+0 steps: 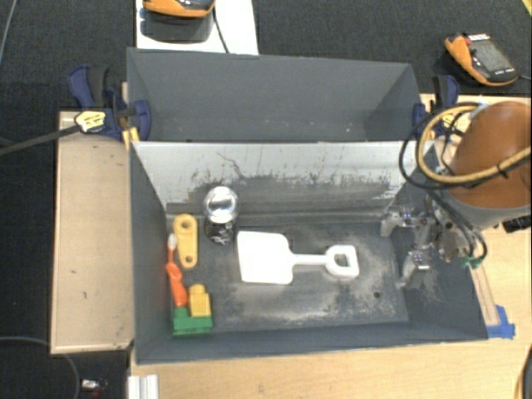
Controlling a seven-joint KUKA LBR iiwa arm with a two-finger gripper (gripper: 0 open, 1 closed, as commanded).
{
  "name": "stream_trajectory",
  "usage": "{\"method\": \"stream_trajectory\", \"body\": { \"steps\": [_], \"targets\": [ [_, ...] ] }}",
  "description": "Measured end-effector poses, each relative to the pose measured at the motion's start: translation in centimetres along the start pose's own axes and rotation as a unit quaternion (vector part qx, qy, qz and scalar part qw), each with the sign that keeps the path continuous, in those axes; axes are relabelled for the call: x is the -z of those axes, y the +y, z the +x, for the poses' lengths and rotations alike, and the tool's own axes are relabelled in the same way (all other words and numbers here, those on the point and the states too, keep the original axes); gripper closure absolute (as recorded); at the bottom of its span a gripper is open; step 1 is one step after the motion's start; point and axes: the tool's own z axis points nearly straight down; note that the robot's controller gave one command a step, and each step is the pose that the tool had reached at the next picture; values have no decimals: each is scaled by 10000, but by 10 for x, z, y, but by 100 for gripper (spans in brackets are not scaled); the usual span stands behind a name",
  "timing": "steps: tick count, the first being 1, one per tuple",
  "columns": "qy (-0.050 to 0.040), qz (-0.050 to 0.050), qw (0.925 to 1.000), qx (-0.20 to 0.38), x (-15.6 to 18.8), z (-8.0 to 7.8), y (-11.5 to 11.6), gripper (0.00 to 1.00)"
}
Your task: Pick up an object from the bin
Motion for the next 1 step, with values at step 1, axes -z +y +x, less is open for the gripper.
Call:
{"method": "stream_trajectory", "body": {
  "steps": [1],
  "targets": [
    [-39,7,10000,20,4,-2,0,0]
  ]
}}
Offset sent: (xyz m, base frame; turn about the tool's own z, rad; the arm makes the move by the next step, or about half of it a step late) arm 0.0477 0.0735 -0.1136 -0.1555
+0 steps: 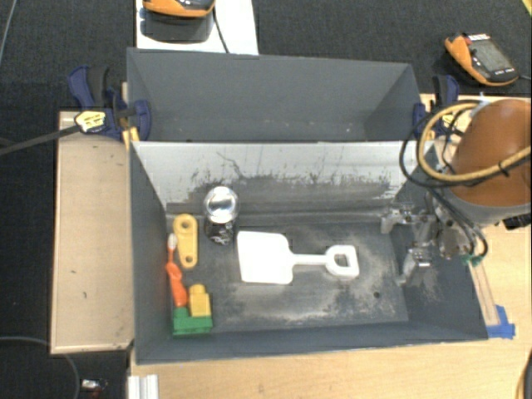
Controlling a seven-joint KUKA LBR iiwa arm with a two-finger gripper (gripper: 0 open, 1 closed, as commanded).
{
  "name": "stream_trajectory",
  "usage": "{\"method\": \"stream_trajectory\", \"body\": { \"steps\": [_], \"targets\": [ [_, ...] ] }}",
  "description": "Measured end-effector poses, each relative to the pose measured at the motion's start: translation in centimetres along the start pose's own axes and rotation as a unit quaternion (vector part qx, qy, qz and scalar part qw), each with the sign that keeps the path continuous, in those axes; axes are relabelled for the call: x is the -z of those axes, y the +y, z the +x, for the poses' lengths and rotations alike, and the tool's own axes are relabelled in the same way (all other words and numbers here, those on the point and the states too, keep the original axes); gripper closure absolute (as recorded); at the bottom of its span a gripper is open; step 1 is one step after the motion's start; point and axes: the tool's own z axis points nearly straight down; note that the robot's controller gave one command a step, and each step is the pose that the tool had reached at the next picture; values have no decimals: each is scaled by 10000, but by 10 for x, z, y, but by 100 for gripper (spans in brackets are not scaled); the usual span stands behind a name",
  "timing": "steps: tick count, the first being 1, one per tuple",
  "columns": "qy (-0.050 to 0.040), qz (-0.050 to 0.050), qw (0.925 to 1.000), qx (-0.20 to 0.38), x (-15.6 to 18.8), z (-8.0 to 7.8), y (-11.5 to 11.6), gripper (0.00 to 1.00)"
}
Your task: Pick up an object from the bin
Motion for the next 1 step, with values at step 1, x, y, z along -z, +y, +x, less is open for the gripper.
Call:
{"method": "stream_trajectory", "body": {
  "steps": [1],
  "targets": [
    [-26,2,9987,517,-77,-33,49,0]
  ]
}}
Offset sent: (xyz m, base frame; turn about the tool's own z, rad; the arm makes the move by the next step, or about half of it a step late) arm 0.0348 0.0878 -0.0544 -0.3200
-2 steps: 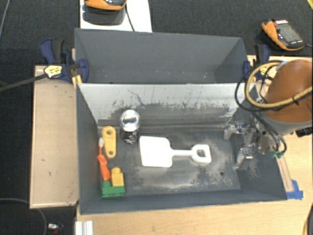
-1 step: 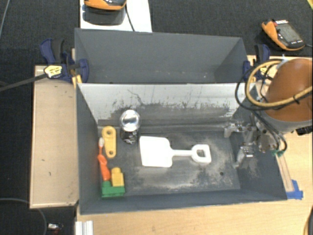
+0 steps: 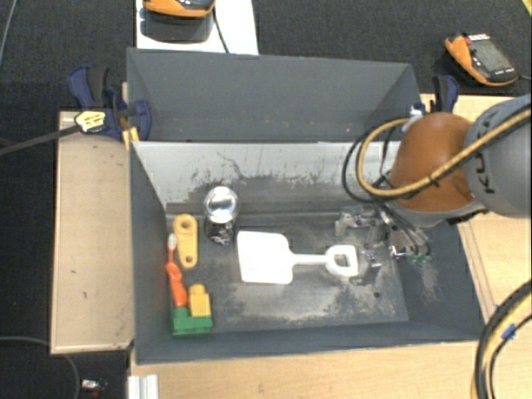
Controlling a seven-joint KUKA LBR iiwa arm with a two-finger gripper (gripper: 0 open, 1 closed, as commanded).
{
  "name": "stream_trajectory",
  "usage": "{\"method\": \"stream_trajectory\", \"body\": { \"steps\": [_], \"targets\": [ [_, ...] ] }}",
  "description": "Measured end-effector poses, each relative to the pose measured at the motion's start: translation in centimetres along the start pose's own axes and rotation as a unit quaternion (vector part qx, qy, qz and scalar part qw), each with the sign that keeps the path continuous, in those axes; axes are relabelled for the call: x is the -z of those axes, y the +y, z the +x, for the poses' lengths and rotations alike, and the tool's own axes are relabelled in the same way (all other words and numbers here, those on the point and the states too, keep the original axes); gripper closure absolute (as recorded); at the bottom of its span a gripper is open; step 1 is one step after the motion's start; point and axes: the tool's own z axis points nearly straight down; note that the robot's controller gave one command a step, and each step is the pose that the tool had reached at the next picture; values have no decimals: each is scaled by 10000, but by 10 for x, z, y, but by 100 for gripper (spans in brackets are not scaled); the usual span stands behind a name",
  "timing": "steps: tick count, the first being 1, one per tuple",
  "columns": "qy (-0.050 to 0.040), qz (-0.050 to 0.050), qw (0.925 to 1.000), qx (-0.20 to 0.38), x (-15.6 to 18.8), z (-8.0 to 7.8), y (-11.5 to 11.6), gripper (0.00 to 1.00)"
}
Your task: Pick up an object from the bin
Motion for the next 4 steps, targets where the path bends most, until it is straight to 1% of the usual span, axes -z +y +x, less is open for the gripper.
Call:
{"method": "stream_trajectory", "body": {
  "steps": [1,2,3,4],
  "targets": [
    [-13,15,9950,994,13,-6,33,0],
    [4,-6,9996,299,-3,-13,56,0],
    [-25,12,9863,1648,-29,-15,59,0],
    [-12,-9,9951,990,-40,-6,59,100]
  ]
}}
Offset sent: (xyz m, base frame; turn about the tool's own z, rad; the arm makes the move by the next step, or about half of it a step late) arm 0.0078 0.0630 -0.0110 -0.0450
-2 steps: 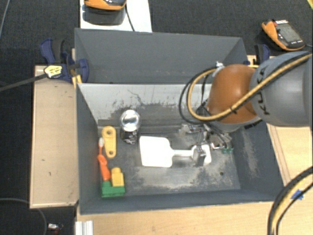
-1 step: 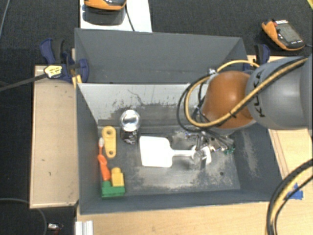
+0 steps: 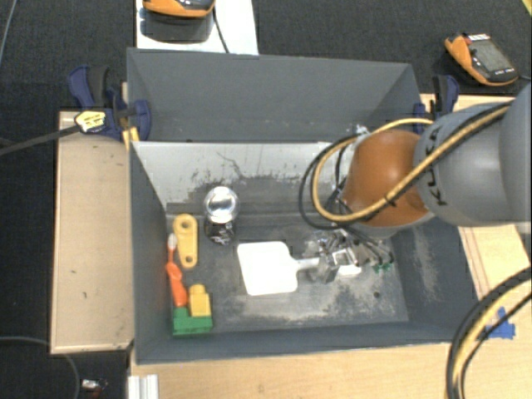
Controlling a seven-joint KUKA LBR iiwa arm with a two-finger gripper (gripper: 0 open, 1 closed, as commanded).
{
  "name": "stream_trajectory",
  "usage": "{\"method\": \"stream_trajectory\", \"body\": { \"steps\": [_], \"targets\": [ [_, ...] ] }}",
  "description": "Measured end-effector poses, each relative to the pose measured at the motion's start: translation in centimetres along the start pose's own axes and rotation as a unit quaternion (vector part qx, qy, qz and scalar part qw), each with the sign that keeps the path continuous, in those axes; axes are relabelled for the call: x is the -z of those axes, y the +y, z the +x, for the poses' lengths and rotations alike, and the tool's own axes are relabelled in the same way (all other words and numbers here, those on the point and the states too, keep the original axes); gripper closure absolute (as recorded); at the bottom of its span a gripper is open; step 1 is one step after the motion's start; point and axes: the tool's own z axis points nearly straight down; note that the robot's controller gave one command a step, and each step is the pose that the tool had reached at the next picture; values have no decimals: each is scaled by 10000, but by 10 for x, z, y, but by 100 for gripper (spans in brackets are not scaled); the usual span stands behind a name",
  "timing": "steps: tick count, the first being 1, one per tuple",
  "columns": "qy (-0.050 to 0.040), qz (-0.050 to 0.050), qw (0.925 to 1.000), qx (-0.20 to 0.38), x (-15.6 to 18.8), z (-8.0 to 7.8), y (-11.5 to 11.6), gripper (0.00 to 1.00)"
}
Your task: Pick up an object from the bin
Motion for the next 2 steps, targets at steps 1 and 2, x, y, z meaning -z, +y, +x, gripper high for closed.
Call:
{"method": "stream_trajectory", "body": {
  "steps": [1,2],
  "targets": [
    [-1,0,10000,5,0,0,0,100],
    [-9,1,10000,9,2,0,0,100]
  ]
}}
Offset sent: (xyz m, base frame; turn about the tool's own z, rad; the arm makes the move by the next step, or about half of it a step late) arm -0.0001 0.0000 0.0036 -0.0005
